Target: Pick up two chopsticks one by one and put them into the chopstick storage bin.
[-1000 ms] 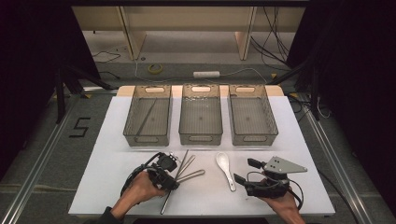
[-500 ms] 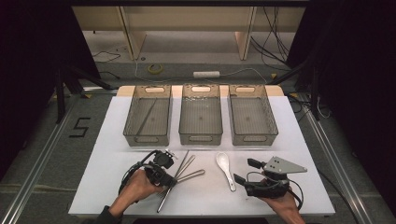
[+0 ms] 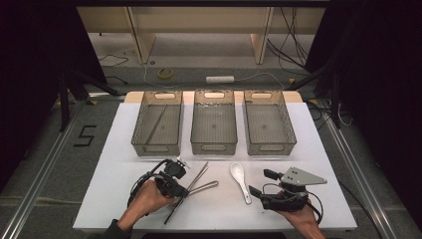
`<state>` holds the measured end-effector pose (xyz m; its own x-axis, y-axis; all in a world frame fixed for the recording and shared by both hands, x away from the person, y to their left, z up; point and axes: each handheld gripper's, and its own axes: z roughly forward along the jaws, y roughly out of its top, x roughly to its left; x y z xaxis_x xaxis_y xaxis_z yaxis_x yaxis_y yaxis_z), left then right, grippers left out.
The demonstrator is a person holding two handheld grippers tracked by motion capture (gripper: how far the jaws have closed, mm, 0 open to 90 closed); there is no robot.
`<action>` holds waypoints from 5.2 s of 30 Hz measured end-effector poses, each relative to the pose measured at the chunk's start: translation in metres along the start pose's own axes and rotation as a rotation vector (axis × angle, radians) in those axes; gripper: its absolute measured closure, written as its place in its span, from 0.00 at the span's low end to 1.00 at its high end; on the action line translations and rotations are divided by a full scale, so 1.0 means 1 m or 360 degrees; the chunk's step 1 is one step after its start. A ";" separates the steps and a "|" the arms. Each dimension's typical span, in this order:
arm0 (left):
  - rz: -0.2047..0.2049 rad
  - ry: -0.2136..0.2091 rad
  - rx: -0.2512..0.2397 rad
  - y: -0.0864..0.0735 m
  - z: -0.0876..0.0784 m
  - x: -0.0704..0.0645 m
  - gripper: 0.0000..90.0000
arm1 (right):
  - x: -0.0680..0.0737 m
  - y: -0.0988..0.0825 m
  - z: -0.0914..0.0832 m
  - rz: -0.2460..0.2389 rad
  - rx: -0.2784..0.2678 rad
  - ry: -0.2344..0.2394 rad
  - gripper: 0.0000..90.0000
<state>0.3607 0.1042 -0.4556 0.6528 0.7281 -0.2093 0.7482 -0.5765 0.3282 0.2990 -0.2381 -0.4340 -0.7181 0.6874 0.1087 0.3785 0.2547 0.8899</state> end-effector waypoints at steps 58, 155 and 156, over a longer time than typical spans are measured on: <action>0.0036 0.0124 -0.0532 0.010 -0.082 0.021 0.94 | 0.000 0.000 0.000 0.0005 -0.0002 0.0001 0.26; -0.0435 0.0389 -0.0783 0.066 -0.064 0.164 0.50 | -0.001 -0.001 0.002 0.0013 0.0009 0.0023 0.26; -0.0436 0.0372 -0.0808 0.064 -0.066 0.158 0.50 | -0.001 -0.001 0.002 0.0014 0.0011 0.0024 0.26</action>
<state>0.5039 0.2071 -0.4073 0.3588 0.9197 -0.1597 0.6979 -0.1506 0.7002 0.3002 -0.2376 -0.4356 -0.7234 0.6794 0.1232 0.3889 0.2535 0.8857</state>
